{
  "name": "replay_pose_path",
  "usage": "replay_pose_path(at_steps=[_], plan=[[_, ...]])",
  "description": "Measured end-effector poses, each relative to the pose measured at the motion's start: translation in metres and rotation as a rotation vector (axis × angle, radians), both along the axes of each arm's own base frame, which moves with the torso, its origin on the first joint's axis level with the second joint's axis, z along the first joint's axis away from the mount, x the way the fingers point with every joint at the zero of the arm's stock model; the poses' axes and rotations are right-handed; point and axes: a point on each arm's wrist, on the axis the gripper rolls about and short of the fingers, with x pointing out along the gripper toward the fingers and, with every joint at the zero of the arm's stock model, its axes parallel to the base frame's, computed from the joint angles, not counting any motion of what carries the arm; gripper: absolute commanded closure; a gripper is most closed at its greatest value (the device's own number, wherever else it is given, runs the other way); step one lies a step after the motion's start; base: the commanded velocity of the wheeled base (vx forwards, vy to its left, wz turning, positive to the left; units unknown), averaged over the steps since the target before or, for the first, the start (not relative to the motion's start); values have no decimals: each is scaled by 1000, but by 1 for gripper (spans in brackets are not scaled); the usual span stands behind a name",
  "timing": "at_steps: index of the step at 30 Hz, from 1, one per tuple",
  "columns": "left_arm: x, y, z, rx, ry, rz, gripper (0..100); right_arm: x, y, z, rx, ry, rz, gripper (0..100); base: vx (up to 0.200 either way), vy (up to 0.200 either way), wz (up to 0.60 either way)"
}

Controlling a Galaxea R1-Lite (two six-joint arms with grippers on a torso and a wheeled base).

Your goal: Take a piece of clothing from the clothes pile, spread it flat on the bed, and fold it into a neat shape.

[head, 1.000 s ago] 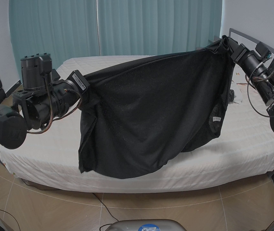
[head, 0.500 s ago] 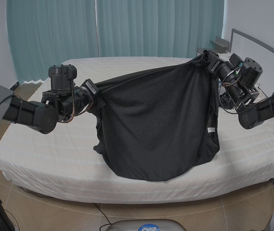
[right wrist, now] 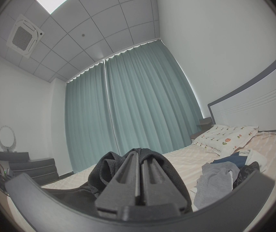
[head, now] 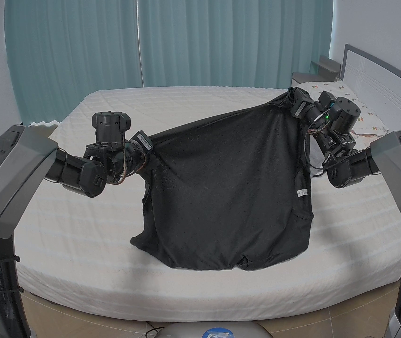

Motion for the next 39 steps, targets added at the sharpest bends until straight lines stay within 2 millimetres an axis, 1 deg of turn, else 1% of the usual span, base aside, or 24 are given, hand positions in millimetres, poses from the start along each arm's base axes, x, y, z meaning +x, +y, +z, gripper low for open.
replay_pose_path(at_steps=[1,6,7,8,14,15,19,22,27,29,32,34,37,39], plan=[[2,-1,-3,2,4,1,100,4,0,-6,-2,6,-2,100,200,0,0],[15,-6,-16,5,8,6,100,24,-1,-35,-9,53,-14,100,0,0,0],[19,-7,-22,7,12,11,100,30,-2,-46,-12,71,-20,100,0,0,0],[21,-8,-25,9,14,14,100,32,-3,-51,-13,79,-22,100,0,0,0],[37,-12,-55,34,43,59,100,48,-14,-99,-30,182,-47,100,0,0,0],[39,-13,-59,37,48,63,0,49,-15,-105,-32,197,-49,0,0,0,0],[45,-16,-77,44,69,66,0,53,-16,-129,-38,246,-48,0,0,0,0],[50,-17,-86,48,74,71,0,56,-15,-140,-40,266,-46,0,0,0,0],[63,-20,-103,68,65,130,0,61,-16,-167,-20,368,-70,0,0,0,0],[68,-18,-111,81,73,157,0,63,-21,-177,12,418,-87,0,0,0,0],[71,-14,-125,105,128,172,0,62,-34,-189,54,504,-112,0,0,0,0],[74,-10,-131,114,151,183,0,60,-42,-195,98,559,-116,0,0,0,0],[80,-2,-136,123,182,205,0,54,-52,-198,177,631,-107,0,0,0,0],[81,3,-138,123,198,217,0,52,-57,-198,191,647,-110,0,0,0,0]])
